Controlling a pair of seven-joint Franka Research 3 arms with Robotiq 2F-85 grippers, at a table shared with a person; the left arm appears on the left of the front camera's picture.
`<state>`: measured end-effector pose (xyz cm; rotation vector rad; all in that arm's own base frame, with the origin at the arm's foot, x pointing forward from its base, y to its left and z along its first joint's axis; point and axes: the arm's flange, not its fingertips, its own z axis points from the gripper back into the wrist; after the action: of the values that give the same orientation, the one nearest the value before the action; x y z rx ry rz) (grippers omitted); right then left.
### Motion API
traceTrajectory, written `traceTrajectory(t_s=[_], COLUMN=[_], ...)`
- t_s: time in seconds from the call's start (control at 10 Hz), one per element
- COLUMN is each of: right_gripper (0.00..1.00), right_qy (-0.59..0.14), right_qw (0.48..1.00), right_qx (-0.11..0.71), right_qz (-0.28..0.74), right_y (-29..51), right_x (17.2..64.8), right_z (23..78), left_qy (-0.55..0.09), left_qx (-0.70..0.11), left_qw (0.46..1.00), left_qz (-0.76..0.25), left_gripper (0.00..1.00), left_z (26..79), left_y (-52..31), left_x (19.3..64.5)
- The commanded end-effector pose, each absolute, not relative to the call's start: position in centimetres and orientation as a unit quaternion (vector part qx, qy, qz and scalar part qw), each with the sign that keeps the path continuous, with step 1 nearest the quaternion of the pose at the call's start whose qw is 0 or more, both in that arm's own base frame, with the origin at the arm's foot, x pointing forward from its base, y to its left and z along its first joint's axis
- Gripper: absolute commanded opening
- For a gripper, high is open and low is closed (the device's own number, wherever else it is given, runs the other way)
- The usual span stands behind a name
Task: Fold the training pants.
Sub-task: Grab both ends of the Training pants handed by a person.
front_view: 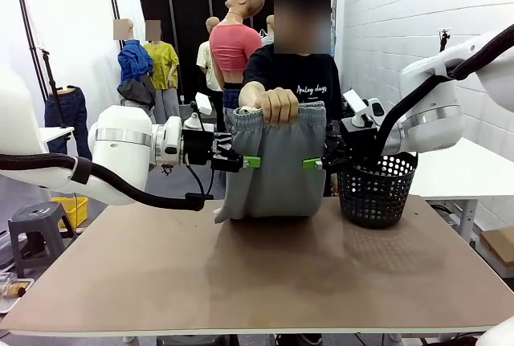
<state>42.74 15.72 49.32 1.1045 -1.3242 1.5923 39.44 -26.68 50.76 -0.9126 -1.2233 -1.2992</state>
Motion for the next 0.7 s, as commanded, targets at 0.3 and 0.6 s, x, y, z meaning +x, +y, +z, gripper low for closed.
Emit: traceTrajectory(t_s=[0.3,0.6], right_gripper=[0.05,0.00], right_qy=[-0.506,-0.495], right_qw=[0.414,0.425], right_qx=[0.473,0.484], right_qz=[0.591,0.583], right_y=[16.07,16.09], right_x=[43.54,43.60], right_z=[50.01,50.00], left_qy=[-0.527,-0.535], left_qx=[-0.408,-0.425], left_qw=[0.522,0.510], left_qz=[-0.532,-0.523], left_gripper=[0.17,0.00], left_z=[50.59,50.61], left_y=[-26.34,-25.95], left_x=[39.15,38.99])
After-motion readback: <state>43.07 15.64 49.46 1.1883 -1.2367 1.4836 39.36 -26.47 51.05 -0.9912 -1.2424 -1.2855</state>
